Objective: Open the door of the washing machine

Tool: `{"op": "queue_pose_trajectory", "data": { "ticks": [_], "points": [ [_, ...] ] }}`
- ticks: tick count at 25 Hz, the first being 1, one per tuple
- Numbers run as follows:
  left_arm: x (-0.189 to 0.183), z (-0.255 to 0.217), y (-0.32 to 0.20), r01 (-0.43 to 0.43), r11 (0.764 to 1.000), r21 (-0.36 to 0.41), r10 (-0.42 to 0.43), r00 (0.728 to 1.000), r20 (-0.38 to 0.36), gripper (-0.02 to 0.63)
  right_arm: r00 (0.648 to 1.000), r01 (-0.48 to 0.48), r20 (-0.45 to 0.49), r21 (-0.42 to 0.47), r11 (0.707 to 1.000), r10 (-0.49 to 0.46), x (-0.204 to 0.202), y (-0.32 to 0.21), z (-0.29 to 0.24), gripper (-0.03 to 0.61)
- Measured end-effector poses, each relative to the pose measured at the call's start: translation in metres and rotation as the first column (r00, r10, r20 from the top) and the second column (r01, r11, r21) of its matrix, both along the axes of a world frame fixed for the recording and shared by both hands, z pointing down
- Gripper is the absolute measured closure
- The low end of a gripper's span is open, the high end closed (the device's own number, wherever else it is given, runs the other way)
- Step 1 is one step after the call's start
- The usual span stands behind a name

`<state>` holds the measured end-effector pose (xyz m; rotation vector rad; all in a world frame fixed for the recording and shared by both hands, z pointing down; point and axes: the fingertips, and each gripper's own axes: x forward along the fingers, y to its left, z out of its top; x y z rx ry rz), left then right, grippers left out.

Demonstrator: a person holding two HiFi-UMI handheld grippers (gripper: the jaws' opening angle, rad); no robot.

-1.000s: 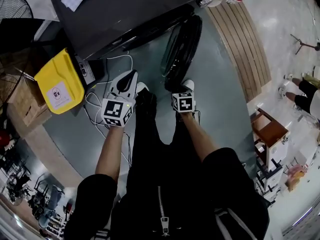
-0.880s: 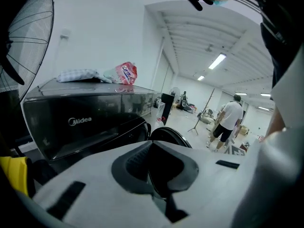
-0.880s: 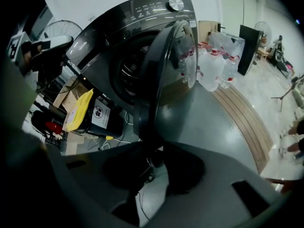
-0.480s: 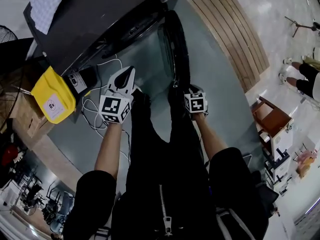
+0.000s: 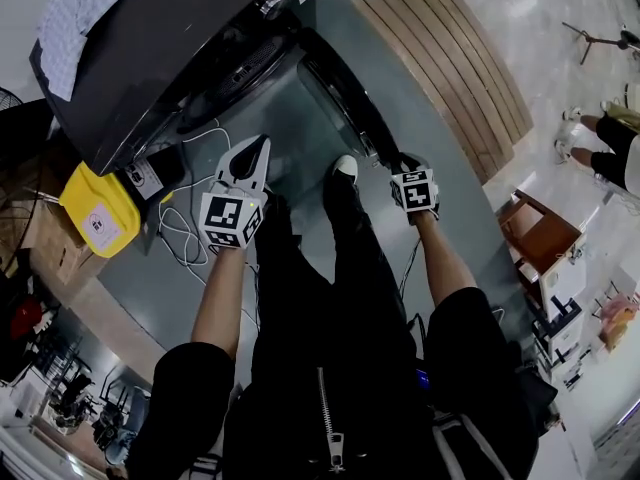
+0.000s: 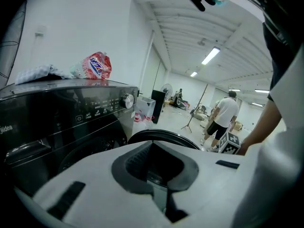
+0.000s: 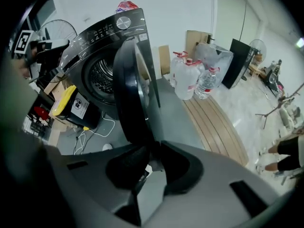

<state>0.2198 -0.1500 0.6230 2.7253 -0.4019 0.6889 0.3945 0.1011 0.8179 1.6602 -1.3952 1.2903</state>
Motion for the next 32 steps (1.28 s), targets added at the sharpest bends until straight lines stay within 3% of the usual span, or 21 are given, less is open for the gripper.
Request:
{"op": "queue_pose_trajectory", "data": {
  "ticks": [16, 24, 27, 32],
  "points": [
    [0.051, -0.002, 0.007, 0.044, 0.999, 0.025, -0.045, 0.997, 0.056, 0.612, 0.976, 0.171, -0.136, 0.004, 0.985, -0.169, 0.155, -0.018, 0.000, 0.488],
    [0.049, -0.008, 0.014, 0.072, 0.997, 0.039, -0.075, 0.993, 0.087, 0.612, 0.908, 0.304, -0.287, -0.053, 0.951, -0.306, 0.218, -0.046, -0.003, 0.486],
    [0.044, -0.011, 0.016, 0.084, 0.996, 0.041, -0.088, 0.991, 0.098, 0.612, 0.901, 0.260, -0.338, -0.083, 0.962, -0.273, 0.245, -0.055, -0.002, 0.477],
    [0.034, -0.024, 0.020, 0.083, 0.995, 0.054, -0.088, 0.991, 0.098, 0.612, 0.924, 0.101, -0.361, -0.079, 0.992, -0.123, 0.269, -0.065, -0.017, 0.476]
  ]
}}
